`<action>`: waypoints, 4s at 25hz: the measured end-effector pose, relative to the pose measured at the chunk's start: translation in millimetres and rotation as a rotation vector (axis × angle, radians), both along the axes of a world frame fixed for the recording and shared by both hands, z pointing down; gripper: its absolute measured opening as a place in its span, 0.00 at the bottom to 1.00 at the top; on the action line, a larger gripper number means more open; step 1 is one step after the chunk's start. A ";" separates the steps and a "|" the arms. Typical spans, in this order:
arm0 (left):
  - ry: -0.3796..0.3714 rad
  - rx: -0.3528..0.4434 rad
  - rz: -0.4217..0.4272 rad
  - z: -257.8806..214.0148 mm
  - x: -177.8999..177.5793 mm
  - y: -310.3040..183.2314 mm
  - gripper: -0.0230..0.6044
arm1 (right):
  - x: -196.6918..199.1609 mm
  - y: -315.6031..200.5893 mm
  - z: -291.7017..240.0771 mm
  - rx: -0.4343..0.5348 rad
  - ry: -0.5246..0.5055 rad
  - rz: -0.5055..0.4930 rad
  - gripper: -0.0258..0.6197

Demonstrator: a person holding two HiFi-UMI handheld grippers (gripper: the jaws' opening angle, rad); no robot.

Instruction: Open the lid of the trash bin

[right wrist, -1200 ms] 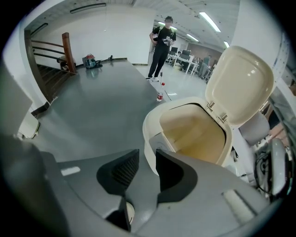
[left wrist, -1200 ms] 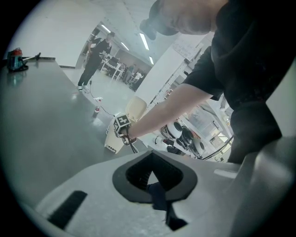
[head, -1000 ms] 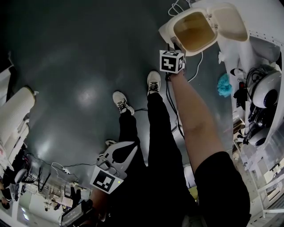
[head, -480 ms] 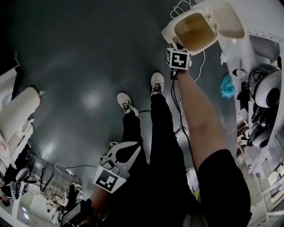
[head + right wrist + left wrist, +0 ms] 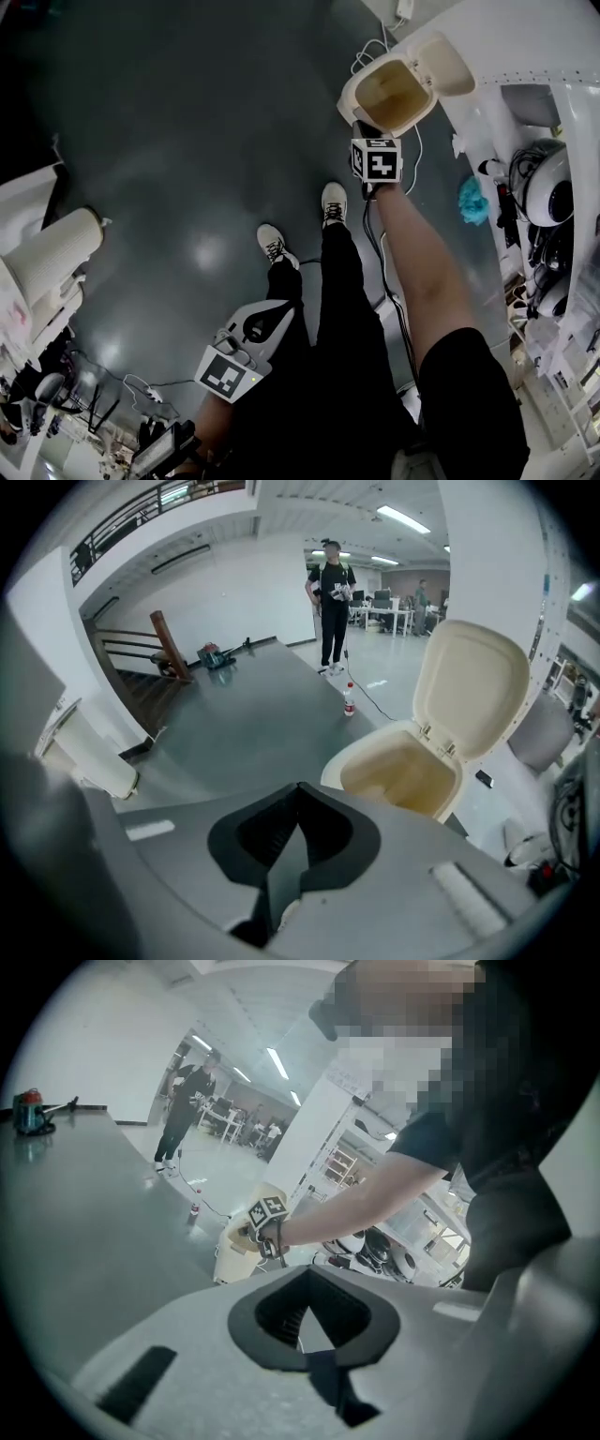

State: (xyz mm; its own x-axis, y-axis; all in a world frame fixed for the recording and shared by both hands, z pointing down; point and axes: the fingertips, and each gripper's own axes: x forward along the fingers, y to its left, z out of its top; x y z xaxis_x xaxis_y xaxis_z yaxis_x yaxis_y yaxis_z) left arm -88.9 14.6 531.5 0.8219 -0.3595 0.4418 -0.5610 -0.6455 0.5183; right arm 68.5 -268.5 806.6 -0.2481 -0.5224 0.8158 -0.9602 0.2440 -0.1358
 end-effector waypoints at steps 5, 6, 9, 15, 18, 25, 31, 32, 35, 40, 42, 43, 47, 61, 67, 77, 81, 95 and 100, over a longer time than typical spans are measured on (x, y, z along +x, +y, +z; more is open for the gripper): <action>0.049 -0.002 -0.044 -36.5 -10.6 -7.0 0.04 | -17.6 12.1 -88.1 0.076 -0.134 -0.016 0.05; 0.066 0.000 -0.054 -45.4 -13.8 -10.0 0.04 | -19.4 16.9 -108.0 0.091 -0.155 -0.014 0.05; 0.125 0.002 -0.090 -75.7 -27.6 -21.0 0.04 | -25.4 35.1 -170.5 0.139 -0.209 -0.013 0.05; 0.218 0.013 -0.088 -124.3 -45.4 -28.6 0.04 | -27.5 82.0 -298.6 0.263 -0.308 -0.008 0.05; 0.256 0.047 -0.054 -151.0 -46.5 -29.8 0.04 | -27.9 110.2 -357.1 0.328 -0.353 0.010 0.05; 0.306 0.162 0.081 -203.5 -46.4 -27.3 0.04 | -49.8 180.1 -468.6 0.497 -0.428 0.046 0.05; 0.330 0.168 0.206 -221.7 -36.6 -1.9 0.04 | -76.5 250.4 -512.0 0.557 -0.444 0.053 0.05; 0.335 0.167 0.221 -223.6 -36.0 3.0 0.04 | -81.5 261.5 -514.6 0.556 -0.445 0.054 0.05; 0.345 0.158 0.258 -226.7 -32.3 17.7 0.04 | -90.7 290.8 -518.8 0.556 -0.450 0.065 0.05; 0.352 0.155 0.301 -230.3 -20.3 37.1 0.04 | -94.4 321.7 -521.1 0.547 -0.468 0.076 0.05; 0.350 0.161 0.309 -232.6 -13.8 43.2 0.04 | -92.2 328.7 -522.9 0.542 -0.482 0.078 0.05; 0.345 0.165 0.313 -233.3 -10.5 46.1 0.04 | -90.5 331.9 -523.5 0.540 -0.490 0.079 0.05; 0.332 0.174 0.299 -233.4 3.7 53.6 0.04 | -83.1 344.8 -521.5 0.526 -0.499 0.043 0.05; 0.287 0.253 0.260 -252.9 82.8 85.1 0.04 | -13.1 380.4 -532.0 0.556 -0.538 -0.021 0.05; 0.278 0.242 0.252 -253.7 106.4 92.4 0.04 | 8.7 389.6 -528.6 0.546 -0.561 -0.027 0.05; 0.288 0.225 0.249 -246.0 133.5 100.3 0.04 | 34.7 395.3 -520.1 0.533 -0.556 -0.030 0.05; 0.279 0.226 0.255 -246.4 134.0 100.7 0.04 | 34.0 394.5 -520.3 0.529 -0.555 -0.035 0.05; 0.269 0.221 0.253 -245.7 131.6 94.9 0.04 | 28.7 388.7 -515.1 0.508 -0.577 -0.031 0.05; 0.266 0.221 0.255 -243.7 130.8 97.3 0.04 | 27.9 390.0 -511.9 0.501 -0.580 -0.027 0.05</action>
State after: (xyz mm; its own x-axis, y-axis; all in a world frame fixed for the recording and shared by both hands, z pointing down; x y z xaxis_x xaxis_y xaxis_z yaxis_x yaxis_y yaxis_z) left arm 41.9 111.9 287.7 0.9717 -0.1920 0.1379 -0.2344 -0.8578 0.4573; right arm 96.4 121.6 294.7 -0.5824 -0.7830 0.2185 -0.7617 0.4317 -0.4832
